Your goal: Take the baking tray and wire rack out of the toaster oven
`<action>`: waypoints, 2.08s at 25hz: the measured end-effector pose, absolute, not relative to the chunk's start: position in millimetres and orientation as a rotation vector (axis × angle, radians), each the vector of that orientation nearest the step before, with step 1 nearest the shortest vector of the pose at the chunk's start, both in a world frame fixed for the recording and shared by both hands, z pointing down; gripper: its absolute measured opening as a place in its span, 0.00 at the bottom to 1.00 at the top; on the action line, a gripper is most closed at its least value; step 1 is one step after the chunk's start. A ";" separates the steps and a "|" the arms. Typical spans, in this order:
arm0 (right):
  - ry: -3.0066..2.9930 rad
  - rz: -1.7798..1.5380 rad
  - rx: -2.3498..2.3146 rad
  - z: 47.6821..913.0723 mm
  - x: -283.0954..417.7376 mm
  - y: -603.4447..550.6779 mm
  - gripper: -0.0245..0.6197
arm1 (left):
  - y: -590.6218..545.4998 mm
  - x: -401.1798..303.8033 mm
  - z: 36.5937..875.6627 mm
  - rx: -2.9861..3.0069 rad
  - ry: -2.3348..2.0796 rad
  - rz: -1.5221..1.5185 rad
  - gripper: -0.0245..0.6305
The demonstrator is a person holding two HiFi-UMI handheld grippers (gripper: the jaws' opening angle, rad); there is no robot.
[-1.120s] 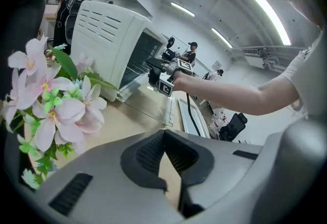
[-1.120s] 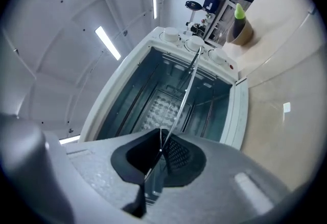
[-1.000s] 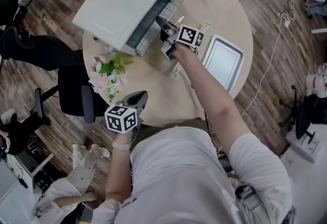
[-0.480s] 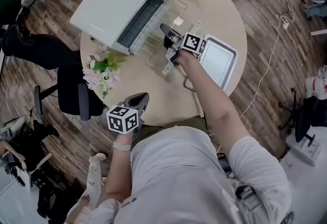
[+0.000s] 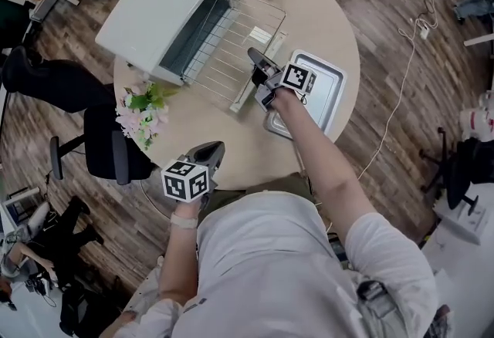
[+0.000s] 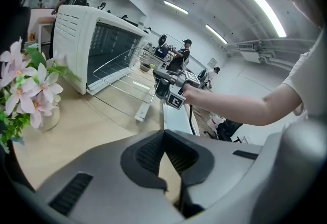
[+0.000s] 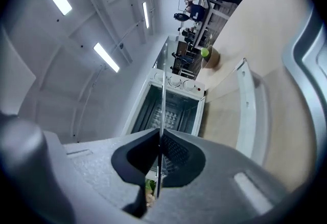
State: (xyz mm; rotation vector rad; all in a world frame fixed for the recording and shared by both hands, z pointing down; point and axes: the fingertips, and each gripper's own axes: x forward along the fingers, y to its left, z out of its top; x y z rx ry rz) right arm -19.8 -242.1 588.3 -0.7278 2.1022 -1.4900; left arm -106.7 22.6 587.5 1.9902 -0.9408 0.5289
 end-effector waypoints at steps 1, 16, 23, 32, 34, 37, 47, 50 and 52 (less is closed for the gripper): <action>2.084 -1.474 -0.681 582.2 -17.7 -238.5 0.05 | 24.0 -103.7 588.7 1.993 -0.935 0.530 0.04; 1.929 -1.548 -0.785 562.2 43.8 -188.2 0.05 | 31.4 -56.3 578.9 2.070 -0.875 0.545 0.04; 1.950 -1.502 -0.722 518.0 41.2 -178.7 0.05 | 24.7 -62.1 564.1 2.095 -0.946 0.520 0.04; 1.960 -1.444 -0.657 459.7 16.8 -189.2 0.05 | 9.2 -79.9 541.9 2.121 -1.015 0.451 0.04; 1.942 -1.465 -0.678 450.3 12.3 -194.1 0.05 | 8.5 -82.5 536.8 2.126 -1.015 0.454 0.04; 1.954 -1.436 -0.632 428.5 -0.9 -203.1 0.05 | 10.5 -91.3 534.3 2.122 -1.022 0.453 0.04; 1.946 -1.541 -0.707 429.9 -46.8 -228.5 0.05 | 5.2 -133.5 522.5 2.078 -1.079 0.401 0.04; 1.933 -1.584 -0.727 431.1 -63.1 -233.1 0.05 | 2.2 -145.6 523.5 2.067 -1.082 0.387 0.04; 1.935 -1.599 -0.757 438.0 -70.2 -238.3 0.05 | 1.0 -152.9 525.6 2.059 -1.081 0.380 0.04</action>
